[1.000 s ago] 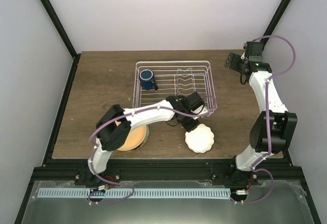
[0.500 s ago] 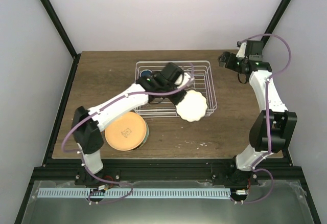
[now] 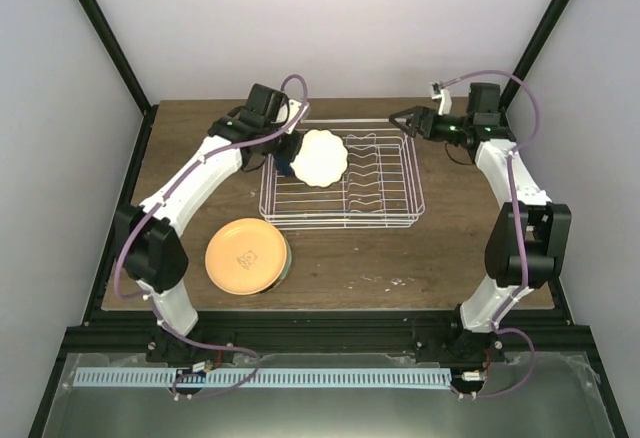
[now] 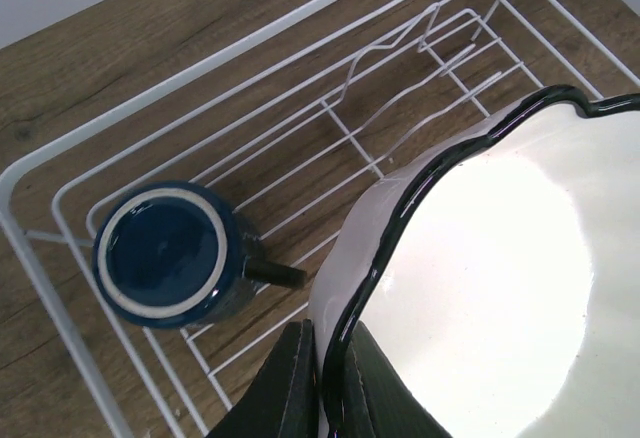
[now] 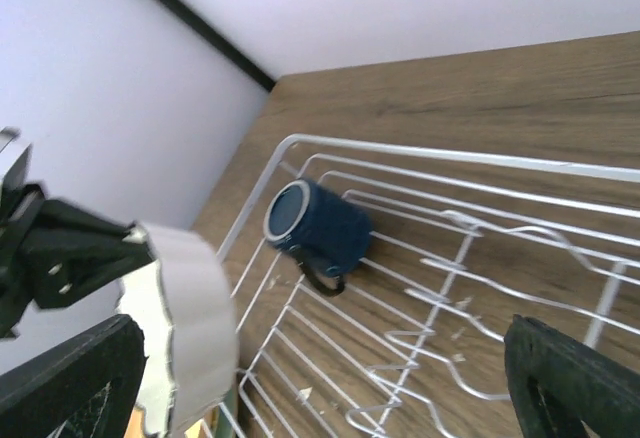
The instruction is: Load the mixed dishes into the dish rack
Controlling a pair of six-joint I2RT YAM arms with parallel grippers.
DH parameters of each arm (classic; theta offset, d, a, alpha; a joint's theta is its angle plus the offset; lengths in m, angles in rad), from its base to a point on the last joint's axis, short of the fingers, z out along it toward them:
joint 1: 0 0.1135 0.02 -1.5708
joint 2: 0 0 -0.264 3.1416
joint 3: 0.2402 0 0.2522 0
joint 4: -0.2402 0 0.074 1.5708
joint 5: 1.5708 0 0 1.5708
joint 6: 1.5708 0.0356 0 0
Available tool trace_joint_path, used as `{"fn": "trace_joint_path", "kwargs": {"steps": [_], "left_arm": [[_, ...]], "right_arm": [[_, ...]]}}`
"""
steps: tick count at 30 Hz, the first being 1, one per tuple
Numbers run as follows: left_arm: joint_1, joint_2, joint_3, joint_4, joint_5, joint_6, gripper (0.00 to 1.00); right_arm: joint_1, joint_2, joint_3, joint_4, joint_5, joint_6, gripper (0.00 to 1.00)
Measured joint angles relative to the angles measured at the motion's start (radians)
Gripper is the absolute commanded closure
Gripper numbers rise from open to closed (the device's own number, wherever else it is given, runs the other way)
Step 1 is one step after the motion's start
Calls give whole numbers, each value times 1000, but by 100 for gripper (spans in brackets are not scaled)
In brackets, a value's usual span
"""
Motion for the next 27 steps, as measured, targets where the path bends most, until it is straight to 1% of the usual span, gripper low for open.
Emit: {"fn": "trace_joint_path", "kwargs": {"steps": [5, 10, 16, 19, 27], "left_arm": [[18, 71, 60, 2, 72, 2, 100], [36, 116, 114, 5, 130, 1, 100], [49, 121, 126, 8, 179, -1, 100], [50, 121, 128, 9, 200, -2, 100], [57, 153, 156, 30, 221, -3, 100]], "right_arm": [[83, 36, 3, 14, -74, -47, 1], [172, 78, 7, 42, -106, -69, 1], [193, 154, 56, 40, -118, -88, 1], [197, 180, 71, 36, -130, -97, 3], [240, 214, 100, 26, -206, -109, 14]]}}
